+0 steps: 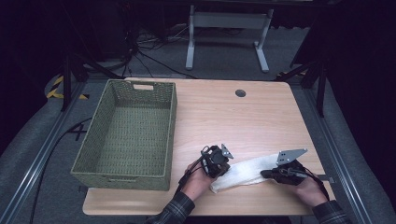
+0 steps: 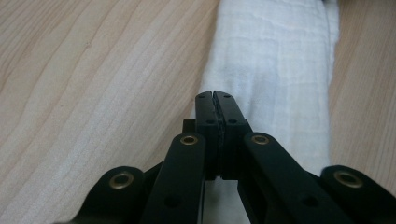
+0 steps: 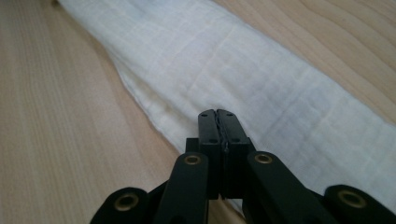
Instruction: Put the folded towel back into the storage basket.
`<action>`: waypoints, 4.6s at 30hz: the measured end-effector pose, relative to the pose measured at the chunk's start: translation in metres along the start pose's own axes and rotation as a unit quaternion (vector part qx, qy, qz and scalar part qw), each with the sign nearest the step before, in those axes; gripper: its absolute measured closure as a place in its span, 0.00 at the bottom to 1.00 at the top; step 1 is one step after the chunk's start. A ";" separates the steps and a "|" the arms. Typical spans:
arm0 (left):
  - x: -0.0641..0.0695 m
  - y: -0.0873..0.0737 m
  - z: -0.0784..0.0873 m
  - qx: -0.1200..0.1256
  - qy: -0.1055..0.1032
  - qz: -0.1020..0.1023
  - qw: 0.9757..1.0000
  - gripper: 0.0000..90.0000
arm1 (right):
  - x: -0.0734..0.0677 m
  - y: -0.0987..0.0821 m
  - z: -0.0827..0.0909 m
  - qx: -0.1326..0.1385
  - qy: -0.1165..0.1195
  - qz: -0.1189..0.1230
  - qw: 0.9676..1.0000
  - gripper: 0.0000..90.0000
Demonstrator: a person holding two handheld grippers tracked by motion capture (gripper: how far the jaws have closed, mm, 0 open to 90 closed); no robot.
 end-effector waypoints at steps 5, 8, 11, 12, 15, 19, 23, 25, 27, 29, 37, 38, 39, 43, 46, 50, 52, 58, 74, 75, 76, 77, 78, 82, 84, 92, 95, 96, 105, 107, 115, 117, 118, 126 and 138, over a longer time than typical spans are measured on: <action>0.003 -0.006 0.003 -0.001 -0.007 -0.001 1.000 1.00 | 0.008 0.004 -0.004 0.002 -0.003 -0.014 1.000 1.00; 0.006 -0.009 0.005 -0.001 -0.012 -0.002 1.000 0.99 | 0.015 0.010 -0.008 0.000 -0.006 -0.019 1.000 1.00; 0.008 -0.012 0.006 -0.002 -0.017 0.000 1.000 0.99 | 0.019 0.014 -0.012 0.000 -0.007 -0.024 1.000 1.00; 0.008 -0.012 0.006 -0.002 -0.017 0.000 1.000 0.99 | 0.019 0.014 -0.012 0.000 -0.007 -0.024 1.000 1.00; 0.013 -0.012 0.006 -0.001 -0.020 -0.006 1.000 0.99 | 0.023 0.018 -0.015 0.002 -0.009 -0.028 1.000 1.00; 0.019 -0.013 0.005 -0.003 -0.025 -0.015 1.000 0.99 | 0.028 0.022 -0.018 0.003 -0.008 -0.034 0.999 1.00; 0.027 -0.013 0.004 -0.015 -0.032 -0.026 0.999 0.99 | 0.030 0.029 -0.024 0.005 -0.011 -0.029 1.000 1.00; 0.030 -0.013 0.003 -0.010 -0.034 -0.029 0.999 0.99 | 0.031 0.031 -0.025 0.003 -0.011 -0.029 1.000 1.00; 0.034 -0.012 0.002 -0.012 -0.039 -0.035 0.999 0.99 | 0.032 0.035 -0.029 0.002 -0.013 -0.025 1.000 1.00; 0.038 -0.011 0.001 -0.014 -0.045 -0.041 0.998 0.99 | 0.033 0.039 -0.033 0.003 -0.009 -0.025 1.000 1.00; 0.049 -0.007 -0.005 -0.015 -0.069 -0.054 0.996 0.99 | 0.034 0.050 -0.043 0.009 0.007 -0.015 1.000 1.00; 0.051 -0.007 -0.006 -0.015 -0.071 -0.057 0.996 0.99 | 0.034 0.051 -0.043 0.010 0.010 -0.011 1.000 1.00; 0.052 -0.006 -0.007 -0.014 -0.074 -0.058 0.995 0.99 | 0.034 0.052 -0.044 0.012 0.011 -0.007 1.000 1.00; 0.057 -0.005 -0.009 -0.017 -0.087 -0.063 0.994 0.99 | 0.032 0.056 -0.048 0.010 0.015 0.001 1.000 1.00; 0.059 -0.005 -0.010 -0.011 -0.088 -0.062 0.994 0.99 | 0.031 0.057 -0.048 0.008 0.015 0.006 1.000 1.00; 0.055 -0.005 -0.006 -0.011 -0.083 -0.062 0.995 0.95 | 0.031 0.057 -0.044 0.018 0.020 0.011 1.000 0.95; 0.053 -0.006 -0.002 -0.008 -0.078 -0.059 0.995 0.92 | 0.029 0.059 -0.037 0.035 0.025 0.013 0.999 0.92; 0.035 -0.010 0.011 0.002 -0.051 -0.058 0.997 0.71 | 0.013 0.061 -0.024 0.066 0.045 0.038 0.996 0.73; 0.006 -0.021 0.020 0.014 -0.037 -0.020 0.999 0.48 | -0.051 0.047 -0.030 0.038 0.102 0.116 0.987 0.31; 0.005 -0.021 0.020 0.017 -0.038 -0.019 0.999 0.48 | -0.052 0.046 -0.032 0.036 0.100 0.119 0.987 0.30; 0.004 -0.021 0.019 0.023 -0.036 -0.017 0.999 0.48 | -0.054 0.046 -0.034 0.033 0.100 0.126 0.986 0.27; 0.004 -0.021 0.019 0.021 -0.037 -0.017 0.999 0.48 | -0.055 0.045 -0.036 0.028 0.099 0.131 0.986 0.27; 0.003 -0.022 0.020 0.017 -0.038 -0.018 0.999 0.47 | -0.057 0.044 -0.038 0.024 0.105 0.135 0.985 0.25; 0.002 -0.022 0.020 0.016 -0.038 -0.016 0.999 0.46 | -0.062 0.040 -0.044 0.018 0.098 0.163 0.982 0.23; 0.002 -0.022 0.019 0.015 -0.037 -0.016 0.999 0.46 | -0.063 0.039 -0.044 0.023 0.094 0.169 0.981 0.24; 0.000 -0.021 0.020 0.027 -0.032 -0.015 0.999 0.46 | -0.070 0.036 -0.038 0.030 0.122 0.188 0.974 0.61; 0.000 -0.020 0.020 0.035 -0.030 -0.013 0.999 0.46 | -0.074 0.035 -0.036 0.031 0.138 0.194 0.971 0.78; 0.000 -0.020 0.020 0.038 -0.029 -0.012 0.999 0.46 | -0.075 0.034 -0.035 0.030 0.143 0.194 0.970 0.83; -0.003 -0.008 0.023 0.050 -0.022 -0.023 0.998 0.40 | -0.085 0.036 -0.037 0.020 0.187 0.204 0.961 0.89; -0.005 -0.004 0.022 0.051 -0.020 -0.027 0.998 0.39 | -0.085 0.036 -0.037 0.018 0.190 0.202 0.961 0.89; -0.012 0.017 0.018 0.069 -0.020 -0.045 0.996 0.35 | -0.085 0.036 -0.037 0.017 0.192 0.199 0.961 0.89; -0.016 0.022 0.016 0.065 -0.019 -0.051 0.996 0.34 | -0.085 0.036 -0.037 0.018 0.191 0.200 0.961 0.89; -0.017 0.025 0.015 0.066 -0.022 -0.049 0.996 0.34 | -0.084 0.036 -0.037 0.017 0.191 0.200 0.961 0.89; -0.035 0.039 -0.009 0.040 -0.029 -0.053 0.997 0.32 | -0.084 0.036 -0.037 0.017 0.195 0.197 0.961 0.89; -0.040 0.044 -0.035 -0.006 -0.043 -0.079 0.996 0.30 | -0.084 0.036 -0.037 0.016 0.195 0.195 0.961 0.89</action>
Point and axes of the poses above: each handheld gripper's, and its own axes: z roughly backward along the jaws, y roughly out of its top, x roughly to its right, the point moved 4 cm from there along -z, roughly forward along the jaws, and after that the axes turned 4 degrees about -y, right-handed, at the moved point
